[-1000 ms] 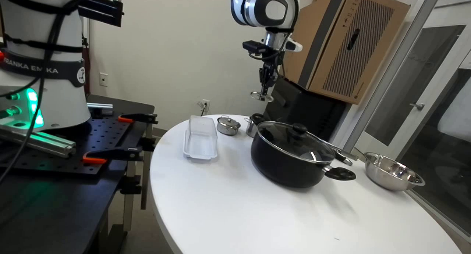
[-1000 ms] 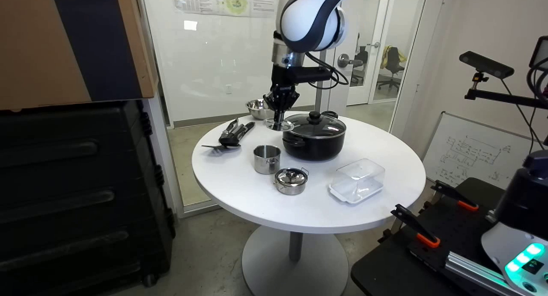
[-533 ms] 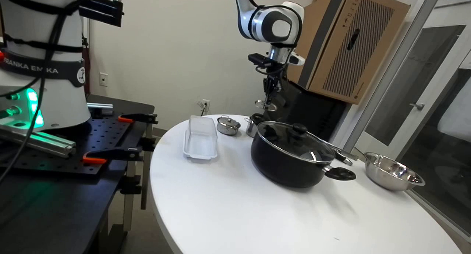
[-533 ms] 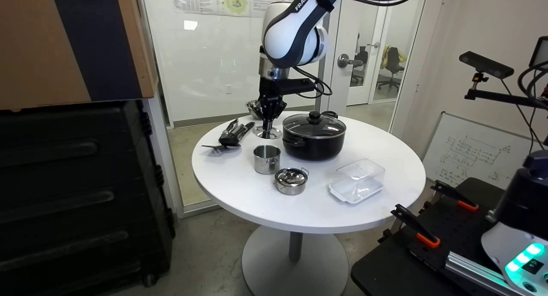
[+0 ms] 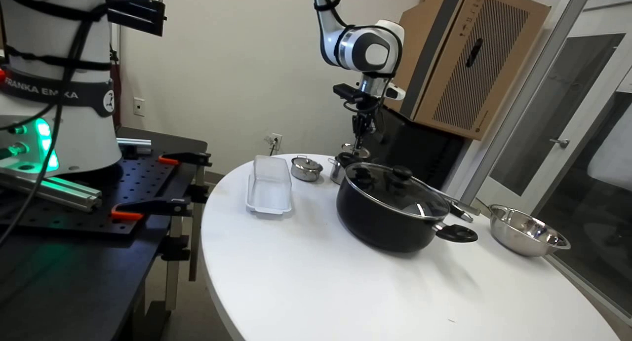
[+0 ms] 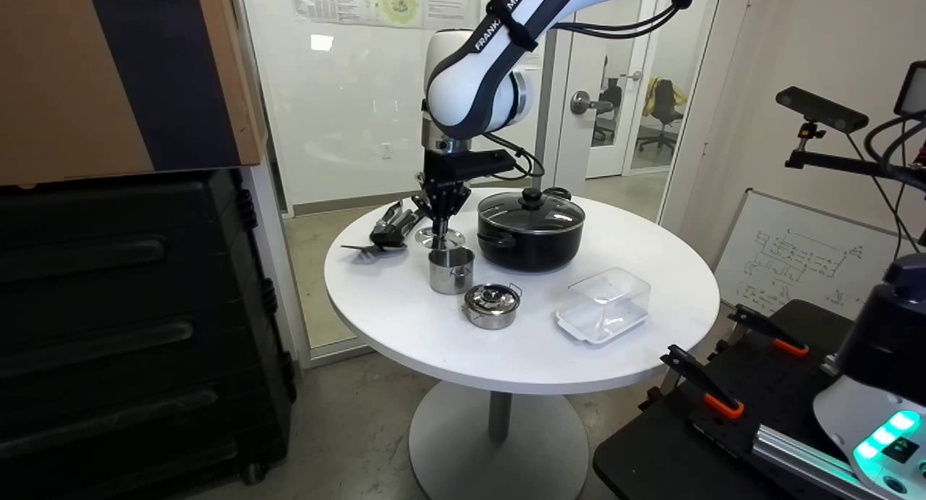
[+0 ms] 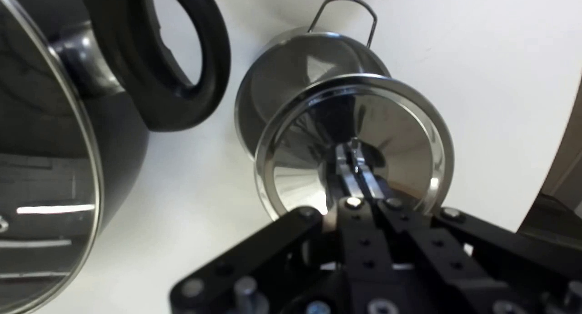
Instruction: Take the silver lid from the table and put it on the silver pot
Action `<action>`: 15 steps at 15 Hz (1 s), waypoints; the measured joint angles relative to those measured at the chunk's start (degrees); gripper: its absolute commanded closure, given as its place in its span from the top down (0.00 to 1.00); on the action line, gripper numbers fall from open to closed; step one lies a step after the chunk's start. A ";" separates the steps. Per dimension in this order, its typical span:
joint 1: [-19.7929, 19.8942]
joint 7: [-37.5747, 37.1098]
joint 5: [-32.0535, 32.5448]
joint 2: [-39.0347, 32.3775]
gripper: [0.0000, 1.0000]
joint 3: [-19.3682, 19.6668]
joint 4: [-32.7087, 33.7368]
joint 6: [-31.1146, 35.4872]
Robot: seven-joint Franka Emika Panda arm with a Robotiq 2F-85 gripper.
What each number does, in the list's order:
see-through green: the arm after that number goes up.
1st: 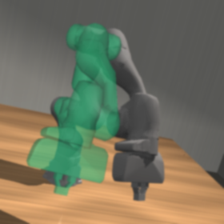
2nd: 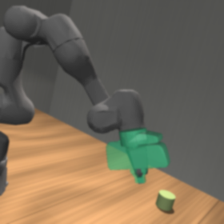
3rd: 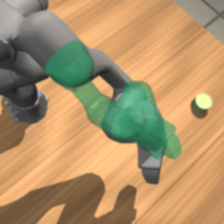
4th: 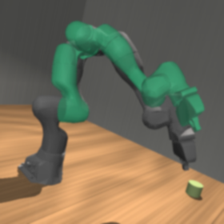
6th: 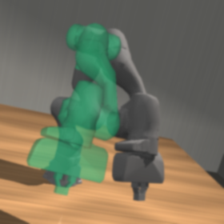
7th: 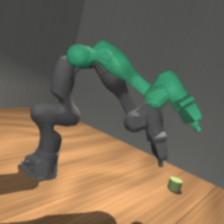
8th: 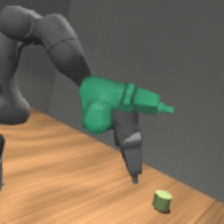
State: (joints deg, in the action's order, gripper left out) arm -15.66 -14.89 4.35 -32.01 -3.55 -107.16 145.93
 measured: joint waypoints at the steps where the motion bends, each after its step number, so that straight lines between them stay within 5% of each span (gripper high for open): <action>1: -0.18 -0.09 0.00 -0.23 0.00 0.29 0.09 0.00; 15: -1.42 -0.90 0.29 -1.80 0.00 1.78 0.10 -0.01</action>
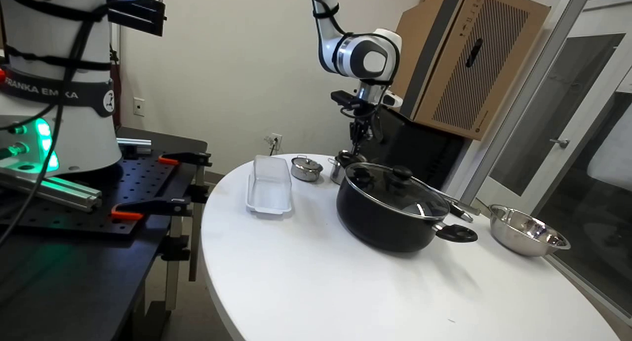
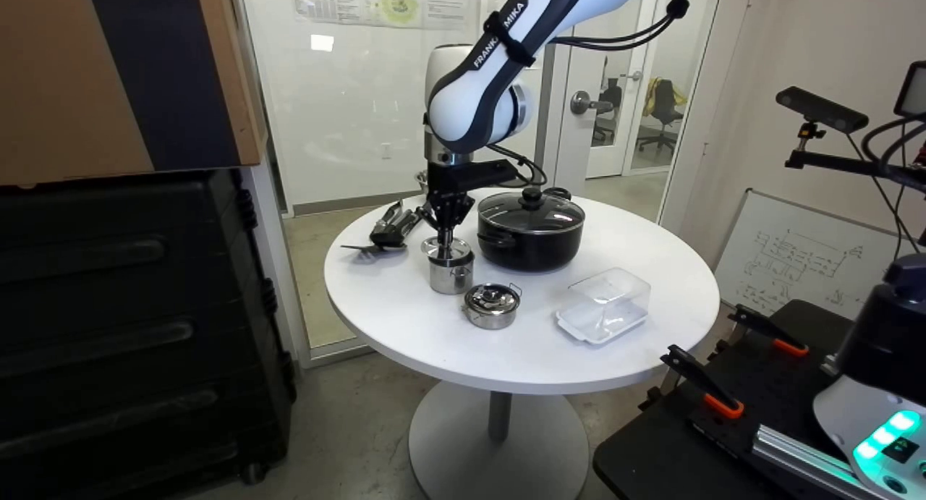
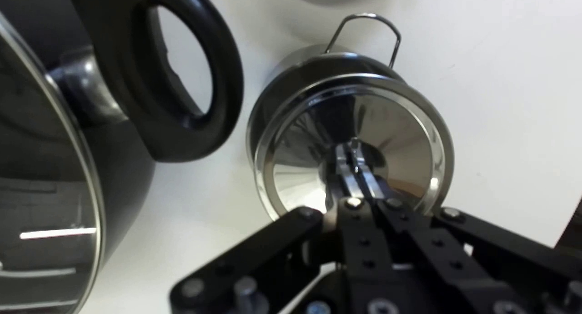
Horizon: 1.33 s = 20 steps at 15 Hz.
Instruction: Take the silver lid from the table and put it on the silver pot
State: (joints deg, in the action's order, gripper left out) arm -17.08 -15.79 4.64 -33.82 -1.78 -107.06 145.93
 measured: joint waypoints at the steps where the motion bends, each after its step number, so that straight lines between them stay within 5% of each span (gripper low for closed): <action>1: -0.13 -0.06 0.01 -0.11 0.00 0.05 0.00 0.00; 20: -0.40 -1.20 0.02 -1.09 0.00 1.12 -0.02 -0.45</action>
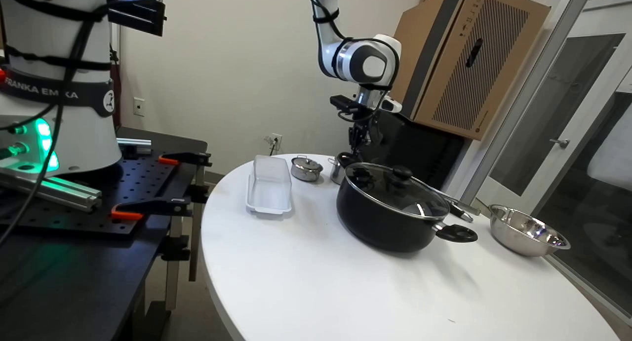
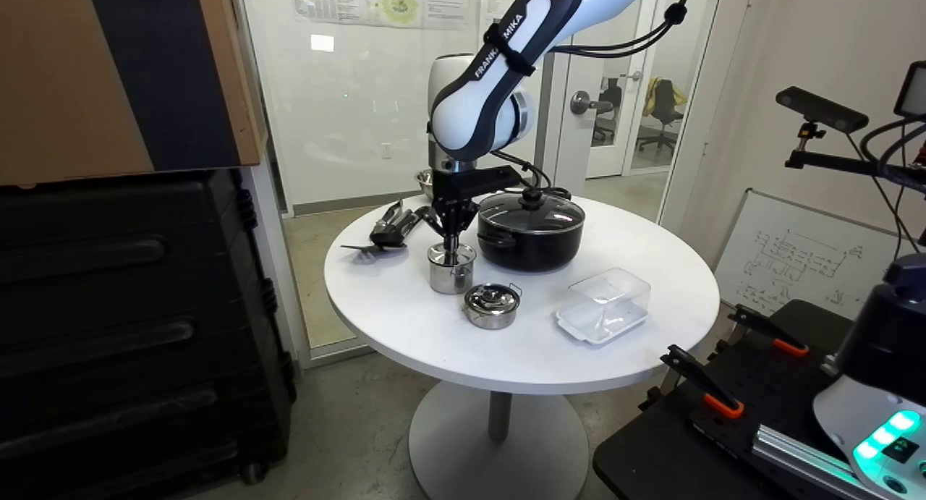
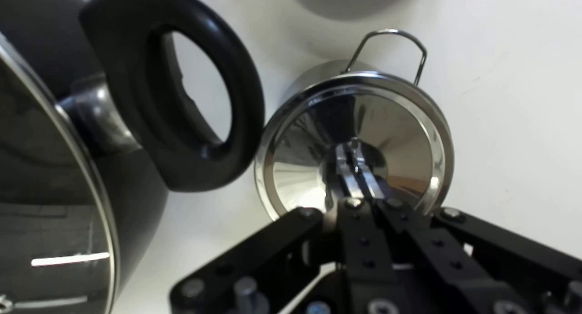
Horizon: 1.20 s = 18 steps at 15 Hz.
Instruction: Take the silver lid from the table and put it on the silver pot
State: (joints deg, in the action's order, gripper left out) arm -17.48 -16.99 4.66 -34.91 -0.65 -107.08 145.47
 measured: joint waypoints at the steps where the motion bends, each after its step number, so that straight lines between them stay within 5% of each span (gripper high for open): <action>1: 0.00 -0.02 0.00 0.00 0.00 0.00 0.00 -0.04; 2: 0.00 -0.04 0.00 0.00 0.27 0.00 0.00 -0.06; 4: 0.00 -0.14 0.00 -0.02 0.32 0.00 0.00 -0.11; 13: -0.11 -1.54 0.00 -0.03 0.98 0.04 0.08 -0.12; 18: 0.04 -2.07 -0.53 1.42 1.00 -0.28 1.06 0.91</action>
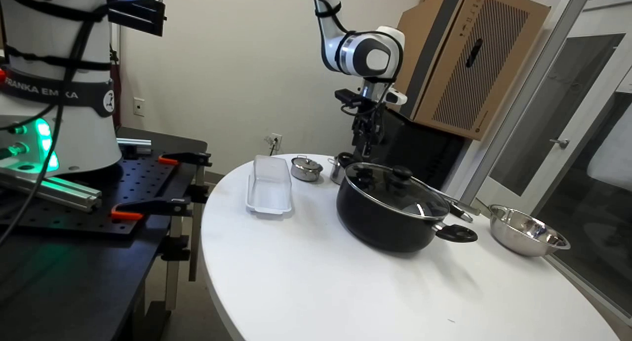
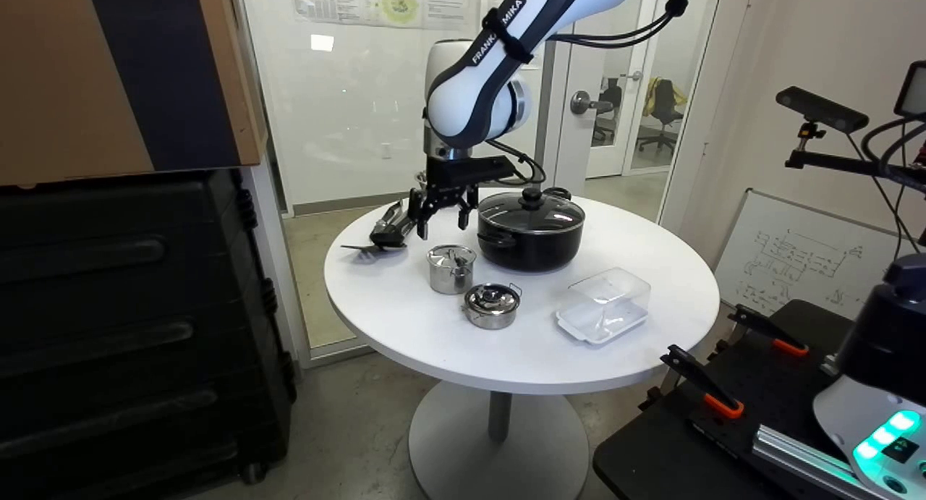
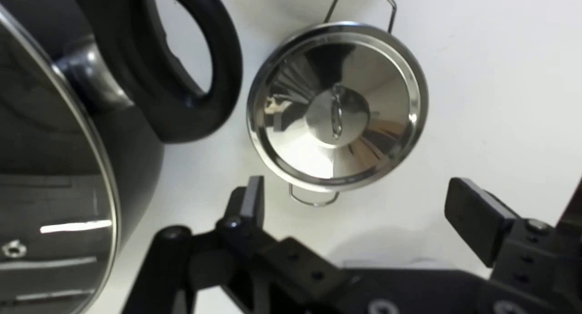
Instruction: Take the silver lid from the table and put it on the silver pot
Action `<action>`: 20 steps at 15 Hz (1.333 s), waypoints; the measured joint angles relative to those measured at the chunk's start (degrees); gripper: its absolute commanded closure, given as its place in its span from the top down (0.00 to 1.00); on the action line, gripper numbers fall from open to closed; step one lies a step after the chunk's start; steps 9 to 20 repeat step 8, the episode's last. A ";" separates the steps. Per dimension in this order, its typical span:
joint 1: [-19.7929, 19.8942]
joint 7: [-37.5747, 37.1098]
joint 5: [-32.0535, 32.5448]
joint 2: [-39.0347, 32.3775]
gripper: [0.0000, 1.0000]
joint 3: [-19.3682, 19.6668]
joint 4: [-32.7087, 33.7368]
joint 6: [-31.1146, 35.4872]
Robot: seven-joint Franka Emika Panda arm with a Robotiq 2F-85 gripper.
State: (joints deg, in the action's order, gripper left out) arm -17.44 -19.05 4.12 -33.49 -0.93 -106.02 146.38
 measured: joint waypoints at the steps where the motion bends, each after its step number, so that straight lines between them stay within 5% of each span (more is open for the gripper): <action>1: 0.08 0.00 -0.21 1.02 1.00 -0.28 0.00 0.60; 8: 0.83 2.15 -2.09 10.12 1.00 -4.51 -1.35 2.02; 20: 0.83 2.15 -2.09 10.12 1.00 -4.51 -1.35 2.02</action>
